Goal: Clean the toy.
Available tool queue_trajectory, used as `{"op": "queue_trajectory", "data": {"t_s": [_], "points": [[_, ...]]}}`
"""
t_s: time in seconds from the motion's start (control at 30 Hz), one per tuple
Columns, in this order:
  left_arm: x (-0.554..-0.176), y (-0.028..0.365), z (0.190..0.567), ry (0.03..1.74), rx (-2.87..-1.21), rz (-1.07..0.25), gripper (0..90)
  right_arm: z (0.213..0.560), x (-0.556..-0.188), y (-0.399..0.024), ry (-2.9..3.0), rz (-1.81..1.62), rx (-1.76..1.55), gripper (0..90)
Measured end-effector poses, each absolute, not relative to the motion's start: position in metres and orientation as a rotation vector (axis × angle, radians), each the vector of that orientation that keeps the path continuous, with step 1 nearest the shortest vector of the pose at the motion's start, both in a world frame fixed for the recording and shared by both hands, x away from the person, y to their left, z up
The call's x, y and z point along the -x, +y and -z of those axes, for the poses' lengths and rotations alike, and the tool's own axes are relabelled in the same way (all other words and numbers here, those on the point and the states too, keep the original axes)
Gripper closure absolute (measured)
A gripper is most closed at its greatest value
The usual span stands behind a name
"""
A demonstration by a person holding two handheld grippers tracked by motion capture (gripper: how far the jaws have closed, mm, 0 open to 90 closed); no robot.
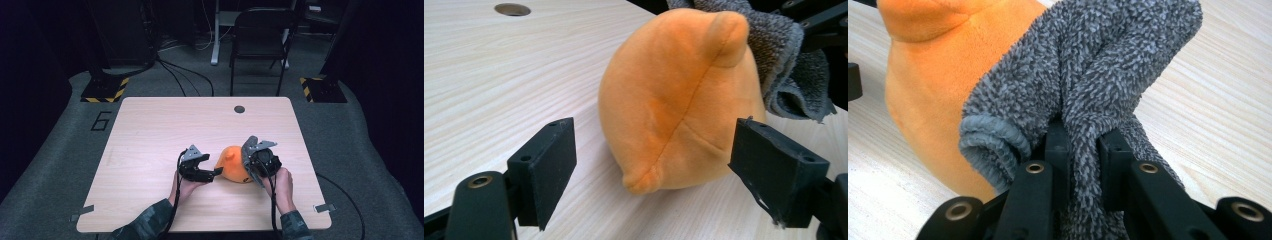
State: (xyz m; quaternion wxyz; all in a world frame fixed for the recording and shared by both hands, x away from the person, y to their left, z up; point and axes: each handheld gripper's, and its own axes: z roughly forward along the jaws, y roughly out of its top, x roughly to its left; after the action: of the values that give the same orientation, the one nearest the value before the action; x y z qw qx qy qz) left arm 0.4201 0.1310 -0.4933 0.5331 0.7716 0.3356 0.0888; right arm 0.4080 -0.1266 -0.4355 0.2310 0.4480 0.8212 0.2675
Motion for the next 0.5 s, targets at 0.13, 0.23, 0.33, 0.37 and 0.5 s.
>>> {"op": "queue_trajectory", "data": {"t_s": [0.13, 0.23, 0.33, 0.37, 0.5], "points": [[-0.4192, 0.1326, 0.4942, 0.819, -1.840, -0.212, 16.5, 0.4356, -0.4079, -0.1267, 2.254, -0.734, -1.238, 78.7], [-0.4182, 0.1350, 0.4957, 0.823, -1.843, -0.221, 16.2, 0.4356, -0.4078, -0.1274, 2.256, -0.732, -1.248, 78.7], [-0.4182, 0.1363, 0.4972, 0.825, -1.849, -0.223, 16.0, 0.4359, -0.4082, -0.1283, 2.256, -0.731, -1.242, 78.7], [-0.4182, 0.1365, 0.4980, 0.821, -1.852, -0.223, 15.7, 0.4359, -0.4082, -0.1283, 2.257, -0.730, -1.241, 78.7], [-0.4180, 0.1340, 0.5034, 0.798, -1.864, -0.223, 14.9, 0.4360, -0.4085, -0.1282, 2.254, -0.730, -1.238, 78.7]]}}
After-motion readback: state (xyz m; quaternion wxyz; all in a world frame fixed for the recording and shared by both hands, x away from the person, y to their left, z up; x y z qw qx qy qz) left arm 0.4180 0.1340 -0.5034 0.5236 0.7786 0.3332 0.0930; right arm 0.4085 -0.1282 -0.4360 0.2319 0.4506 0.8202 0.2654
